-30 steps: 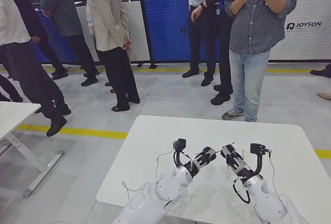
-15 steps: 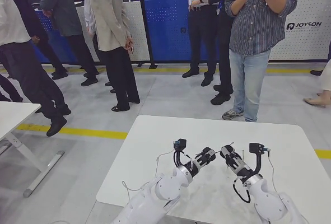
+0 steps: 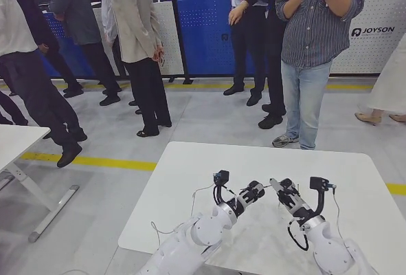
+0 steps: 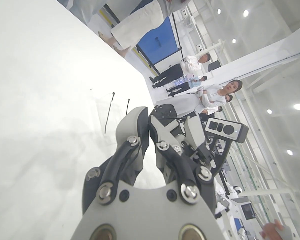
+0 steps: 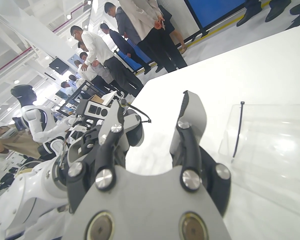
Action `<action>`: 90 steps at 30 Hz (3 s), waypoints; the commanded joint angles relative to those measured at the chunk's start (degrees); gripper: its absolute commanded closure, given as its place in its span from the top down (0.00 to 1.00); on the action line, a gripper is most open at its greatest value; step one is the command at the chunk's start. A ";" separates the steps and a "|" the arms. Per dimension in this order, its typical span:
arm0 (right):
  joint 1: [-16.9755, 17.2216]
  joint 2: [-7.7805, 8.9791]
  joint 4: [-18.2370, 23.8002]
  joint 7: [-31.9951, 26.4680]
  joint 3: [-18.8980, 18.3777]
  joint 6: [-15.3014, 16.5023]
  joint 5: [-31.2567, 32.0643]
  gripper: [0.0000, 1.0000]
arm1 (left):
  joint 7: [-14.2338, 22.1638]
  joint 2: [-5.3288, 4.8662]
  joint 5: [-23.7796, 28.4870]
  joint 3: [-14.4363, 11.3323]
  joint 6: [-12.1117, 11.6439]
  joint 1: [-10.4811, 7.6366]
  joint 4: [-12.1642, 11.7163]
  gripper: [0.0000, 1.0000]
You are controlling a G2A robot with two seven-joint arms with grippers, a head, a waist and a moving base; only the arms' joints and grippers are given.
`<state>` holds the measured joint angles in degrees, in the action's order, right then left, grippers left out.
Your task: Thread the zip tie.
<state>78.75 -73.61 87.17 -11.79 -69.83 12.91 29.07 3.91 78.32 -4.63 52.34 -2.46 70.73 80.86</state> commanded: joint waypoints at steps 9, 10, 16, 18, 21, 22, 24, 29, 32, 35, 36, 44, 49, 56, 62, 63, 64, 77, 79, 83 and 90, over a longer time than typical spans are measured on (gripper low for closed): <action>0.25 0.00 0.20 0.99 -0.24 -0.15 0.47 0.00 | 0.04 0.13 0.43 0.14 -0.13 0.03 -0.03 0.00; 0.26 0.01 0.28 0.99 -0.23 -0.09 0.68 0.00 | 0.37 0.14 0.50 0.09 -0.28 -0.01 0.03 0.00; -0.03 0.05 0.40 -0.12 -0.04 -0.13 1.27 0.00 | 1.11 0.15 0.27 -0.06 -0.74 0.04 0.27 0.00; -0.20 0.09 0.33 -1.23 -0.01 0.27 0.87 0.00 | 1.21 0.16 0.23 -0.08 -0.86 0.04 0.36 0.00; -0.43 0.14 0.13 -2.25 -0.20 0.79 0.16 0.00 | 1.35 0.17 0.35 -0.03 -1.07 0.09 0.62 0.00; -0.47 0.15 0.11 -2.36 -0.24 0.84 0.03 0.00 | 1.40 0.16 0.37 0.01 -1.08 0.12 0.68 0.00; -0.51 0.17 0.13 -2.19 -0.38 0.85 -0.04 0.00 | 1.23 0.14 0.01 0.11 -0.82 0.12 0.72 0.00; -0.17 0.23 0.75 -1.39 -0.46 0.02 1.55 0.00 | 0.58 0.19 -0.93 0.02 0.49 0.05 0.79 0.08; -0.14 0.23 0.97 -1.38 -0.46 -0.47 1.74 0.00 | 0.58 0.23 -1.27 -0.11 0.65 0.02 0.83 0.25; -0.22 0.22 0.98 -1.34 -0.43 -0.81 1.96 0.00 | 0.64 0.26 -1.58 -0.21 0.87 -0.05 0.81 0.36; -0.26 0.22 0.98 -1.27 -0.39 -0.94 2.06 0.00 | 0.64 0.27 -1.63 -0.23 0.92 -0.07 0.81 0.36; -0.46 0.13 0.50 -0.54 -0.48 -1.92 1.87 0.00 | 0.15 0.29 -1.38 0.30 0.64 0.06 0.76 0.24; -0.48 0.13 0.42 -0.60 -0.48 -1.76 1.89 0.00 | 0.07 0.29 -1.51 0.47 0.45 0.14 0.90 0.00; -0.66 0.11 0.39 -0.66 -0.33 -1.45 2.01 0.00 | 0.26 0.41 -1.58 0.26 0.62 -0.11 0.85 0.00; -0.78 0.14 0.41 -1.49 -0.29 -1.28 1.99 0.00 | 0.15 0.58 -1.31 0.07 0.38 -0.37 0.55 0.00; -0.82 0.14 0.38 -1.62 -0.32 -1.28 1.93 0.04 | -0.08 0.60 -1.32 0.07 0.40 -0.38 0.52 0.00; -0.85 0.15 0.31 -1.69 -0.35 -1.30 1.86 0.34 | -0.37 0.64 -1.33 0.06 0.49 -0.40 0.51 0.00; -0.66 0.19 0.46 -1.53 -0.49 -1.42 2.18 0.31 | -1.20 0.91 -1.73 -0.09 1.34 -0.63 0.35 0.00; -0.64 0.20 0.49 -1.52 -0.52 -1.48 2.19 0.24 | -1.21 0.93 -1.69 -0.03 1.35 -0.61 0.48 0.00; -0.77 0.19 0.41 -1.65 -0.50 -1.70 2.22 0.04 | -1.14 0.94 -1.66 0.11 1.25 -0.50 0.75 0.00; -0.92 0.17 0.22 -1.24 -0.53 -1.84 2.45 0.00 | -0.47 0.93 -2.02 0.08 0.82 -0.34 0.87 0.00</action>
<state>77.81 -73.43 87.39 -13.07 -70.36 11.08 31.45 3.42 79.25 -6.66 52.40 -1.57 70.39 81.73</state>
